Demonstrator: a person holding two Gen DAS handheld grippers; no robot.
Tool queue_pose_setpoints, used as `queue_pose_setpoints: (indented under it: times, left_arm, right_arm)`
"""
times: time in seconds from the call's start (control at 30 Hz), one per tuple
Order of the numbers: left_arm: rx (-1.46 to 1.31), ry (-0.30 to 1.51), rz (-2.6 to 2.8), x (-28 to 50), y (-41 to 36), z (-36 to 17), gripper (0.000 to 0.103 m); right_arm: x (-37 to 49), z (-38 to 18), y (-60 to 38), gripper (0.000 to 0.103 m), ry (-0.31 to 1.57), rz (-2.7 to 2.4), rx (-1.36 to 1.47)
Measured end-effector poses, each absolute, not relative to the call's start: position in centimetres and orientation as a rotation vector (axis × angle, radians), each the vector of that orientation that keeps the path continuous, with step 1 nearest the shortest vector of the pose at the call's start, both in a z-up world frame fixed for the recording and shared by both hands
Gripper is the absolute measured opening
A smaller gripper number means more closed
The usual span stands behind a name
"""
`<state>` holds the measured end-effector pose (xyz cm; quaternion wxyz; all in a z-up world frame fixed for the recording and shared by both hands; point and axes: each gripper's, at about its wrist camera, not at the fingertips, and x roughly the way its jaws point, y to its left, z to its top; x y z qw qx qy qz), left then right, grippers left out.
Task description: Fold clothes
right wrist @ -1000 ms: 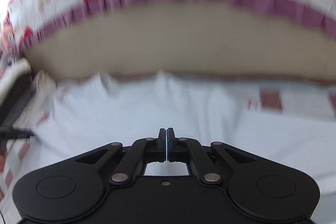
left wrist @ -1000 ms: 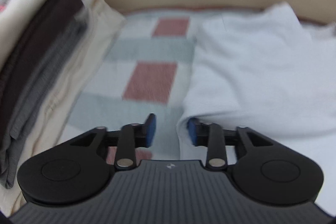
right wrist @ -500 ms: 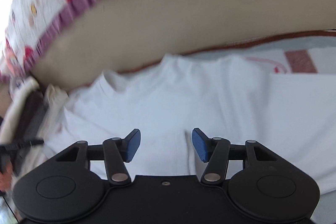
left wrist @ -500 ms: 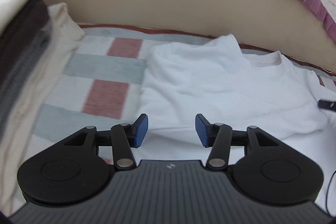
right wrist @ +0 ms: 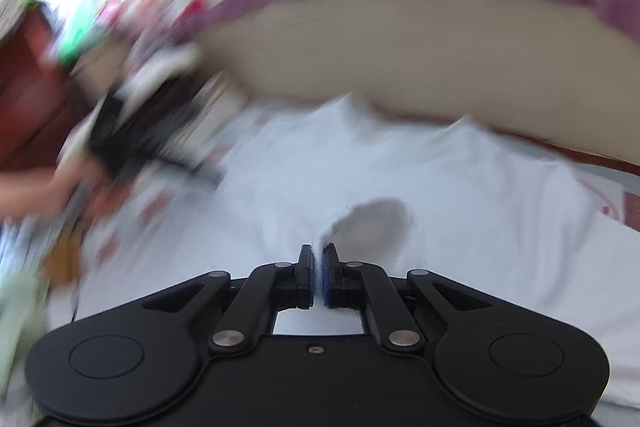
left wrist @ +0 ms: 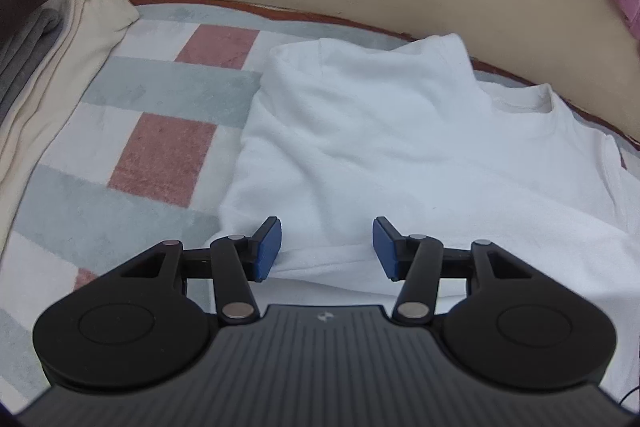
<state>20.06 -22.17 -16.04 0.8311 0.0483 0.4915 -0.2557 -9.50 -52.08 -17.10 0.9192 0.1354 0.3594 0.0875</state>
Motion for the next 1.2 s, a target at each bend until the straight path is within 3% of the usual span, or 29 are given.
queue_pose_setpoints:
  times: [0.2, 0.27, 0.3, 0.33, 0.43, 0.8, 0.83, 0.9, 0.93, 1.2]
  left_arm:
    - [0.146, 1.062, -0.551, 20.0, -21.6, -15.8, 0.050]
    - [0.148, 1.052, -0.553, 20.2, -21.6, -15.3, 0.050]
    - [0.146, 1.042, -0.553, 20.4, -21.6, -15.1, 0.050]
    - [0.140, 1.028, -0.554, 20.7, -21.6, -14.7, 0.050]
    - [0.098, 0.995, -0.552, 22.3, -21.8, -13.7, 0.051]
    - [-0.106, 1.140, -0.463, 29.9, -24.6, -16.3, 0.053]
    - [-0.101, 1.150, -0.447, 30.2, -25.0, -16.8, 0.050]
    - [-0.079, 1.152, -0.418, 30.6, -25.5, -17.6, 0.013]
    - [-0.071, 1.132, -0.414, 30.5, -25.6, -17.5, 0.008]
    - [-0.058, 0.998, -0.475, 29.2, -25.6, -14.4, 0.004]
  right_arm:
    - [-10.0, -19.9, -51.9, 0.018, 1.035, 0.222, 0.287]
    - [-10.9, -19.0, -53.8, 0.032, 0.957, 0.223, 0.405]
    - [-11.4, -18.4, -55.1, 0.049, 0.908, 0.216, 0.487]
    - [-11.9, -18.1, -56.1, 0.054, 0.859, 0.212, 0.567]
    - [-12.8, -18.3, -58.4, 0.056, 0.761, 0.205, 0.777]
    - [-14.2, -24.5, -58.5, 0.057, 0.827, -0.016, 1.282]
    - [-14.4, -24.8, -58.3, 0.057, 0.823, -0.028, 1.314]
    - [-14.7, -25.5, -58.0, 0.057, 0.815, -0.054, 1.379]
    - [-14.9, -25.9, -57.8, 0.057, 0.811, -0.067, 1.411]
    - [-14.8, -28.1, -56.4, 0.058, 0.750, -0.125, 1.574]
